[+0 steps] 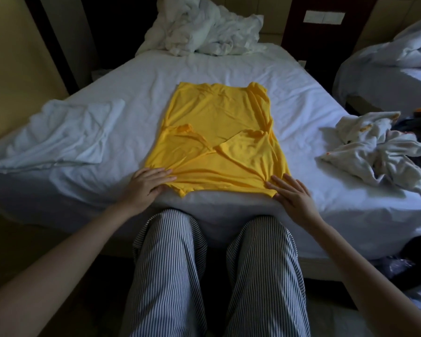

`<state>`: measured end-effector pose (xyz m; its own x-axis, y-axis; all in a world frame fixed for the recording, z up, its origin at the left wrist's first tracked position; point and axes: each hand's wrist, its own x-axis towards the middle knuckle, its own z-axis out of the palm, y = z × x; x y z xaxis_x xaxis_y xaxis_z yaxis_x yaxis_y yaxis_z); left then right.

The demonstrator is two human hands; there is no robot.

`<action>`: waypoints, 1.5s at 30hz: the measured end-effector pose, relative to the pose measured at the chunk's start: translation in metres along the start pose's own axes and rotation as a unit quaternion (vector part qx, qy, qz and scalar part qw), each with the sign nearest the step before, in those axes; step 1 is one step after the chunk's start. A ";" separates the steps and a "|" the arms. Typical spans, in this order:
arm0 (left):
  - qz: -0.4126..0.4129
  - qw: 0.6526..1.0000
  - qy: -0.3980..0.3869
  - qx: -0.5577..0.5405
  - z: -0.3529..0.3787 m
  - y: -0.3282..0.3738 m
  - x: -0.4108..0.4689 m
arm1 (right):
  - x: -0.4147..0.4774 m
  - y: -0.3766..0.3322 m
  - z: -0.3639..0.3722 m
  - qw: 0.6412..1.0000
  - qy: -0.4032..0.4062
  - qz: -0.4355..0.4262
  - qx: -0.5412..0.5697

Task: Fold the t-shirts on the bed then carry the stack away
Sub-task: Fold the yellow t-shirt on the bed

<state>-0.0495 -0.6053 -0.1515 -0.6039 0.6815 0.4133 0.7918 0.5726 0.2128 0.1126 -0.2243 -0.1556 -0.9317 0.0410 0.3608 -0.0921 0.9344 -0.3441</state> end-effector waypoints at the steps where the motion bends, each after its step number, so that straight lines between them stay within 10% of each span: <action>1: -0.025 0.999 0.015 -0.022 -0.001 0.002 0.001 | 0.000 -0.003 -0.001 1.000 0.005 0.013 0.022; 6: -0.166 0.976 0.050 -0.135 -0.024 0.026 0.010 | 0.000 -0.022 -0.020 0.992 0.051 0.101 0.055; 19: -0.168 0.968 0.007 -0.185 -0.110 0.083 -0.027 | -0.042 -0.088 -0.112 0.969 -0.015 0.117 0.215; 27: -0.141 0.901 -0.224 -0.344 -0.175 0.121 -0.049 | -0.060 -0.116 -0.159 0.901 -0.146 0.117 0.392; 34: -0.292 0.864 -0.143 -0.384 -0.159 0.068 0.019 | 0.023 -0.106 -0.153 0.920 -0.032 0.198 0.337; 45: -0.289 0.937 -0.017 -0.197 -0.109 -0.029 0.185 | 0.215 -0.040 -0.107 0.939 0.018 0.250 0.233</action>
<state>-0.1743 -0.5458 0.0152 -0.9392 0.3283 0.1005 0.2999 0.6420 0.7057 -0.0463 -0.2148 0.0281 -0.8875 0.4540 0.0786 0.2030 0.5384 -0.8179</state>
